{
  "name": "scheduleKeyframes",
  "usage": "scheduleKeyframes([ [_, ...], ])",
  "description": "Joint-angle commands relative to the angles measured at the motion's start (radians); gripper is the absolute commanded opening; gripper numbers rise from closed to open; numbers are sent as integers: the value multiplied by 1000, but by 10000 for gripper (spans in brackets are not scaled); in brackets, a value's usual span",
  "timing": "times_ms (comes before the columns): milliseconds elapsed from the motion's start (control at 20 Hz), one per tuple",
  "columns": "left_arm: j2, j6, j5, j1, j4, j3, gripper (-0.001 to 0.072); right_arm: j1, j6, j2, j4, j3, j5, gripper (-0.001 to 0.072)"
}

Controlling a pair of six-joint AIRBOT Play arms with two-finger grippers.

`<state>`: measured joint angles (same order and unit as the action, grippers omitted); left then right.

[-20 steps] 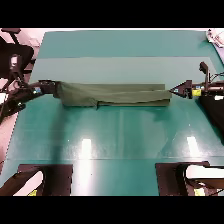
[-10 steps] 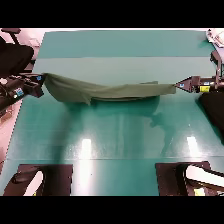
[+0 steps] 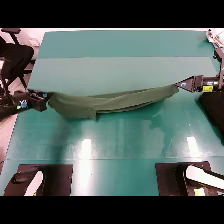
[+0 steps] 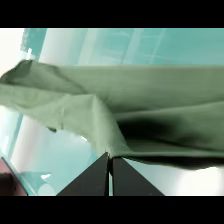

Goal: Fold the shirts.

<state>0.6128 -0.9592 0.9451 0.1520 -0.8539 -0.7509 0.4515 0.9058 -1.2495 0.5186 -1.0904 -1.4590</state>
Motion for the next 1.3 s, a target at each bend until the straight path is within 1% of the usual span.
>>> scheduleKeyframes([
  [0,-1,-282,55,1,-327,7,29,-1,2,-68,-3,0,61,23],
  [50,-1,-314,35,1,-381,20,29,-1,2,-98,-3,0,74,24],
  [100,6,-318,-13,1,-397,42,30,-1,2,-129,-4,0,88,23],
  [250,80,-313,-222,0,-351,133,30,-3,2,-238,-43,0,153,23],
  [400,220,-233,-398,0,-238,164,30,-1,1,-334,-68,0,182,23],
  [450,274,-193,-462,0,-166,164,30,-2,1,-365,-76,0,180,24],
  [500,328,-128,-518,0,-76,163,30,-2,1,-393,-79,0,175,24],
  [600,412,16,-554,0,76,161,30,-2,1,-430,-78,0,167,24],
  [650,442,86,-553,0,126,161,30,-1,0,-444,-78,0,169,24],
  [700,460,131,-555,0,146,161,30,-1,-9,-453,-79,0,174,24],
  [750,473,154,-564,0,152,161,30,-2,-25,-460,-78,0,178,24],
  [850,480,174,-592,0,152,161,31,-2,-38,-474,-78,0,181,24],
  [1000,481,258,-622,0,152,161,31,-2,-54,-482,-80,0,184,24],
  [1150,481,285,-621,0,153,161,33,-2,-55,-482,-81,0,182,24],
  [1200,481,290,-621,0,152,161,242,-2,-54,-482,-82,0,177,27],
  [1250,481,286,-621,0,153,160,648,-2,-54,-481,-83,0,172,78],
])
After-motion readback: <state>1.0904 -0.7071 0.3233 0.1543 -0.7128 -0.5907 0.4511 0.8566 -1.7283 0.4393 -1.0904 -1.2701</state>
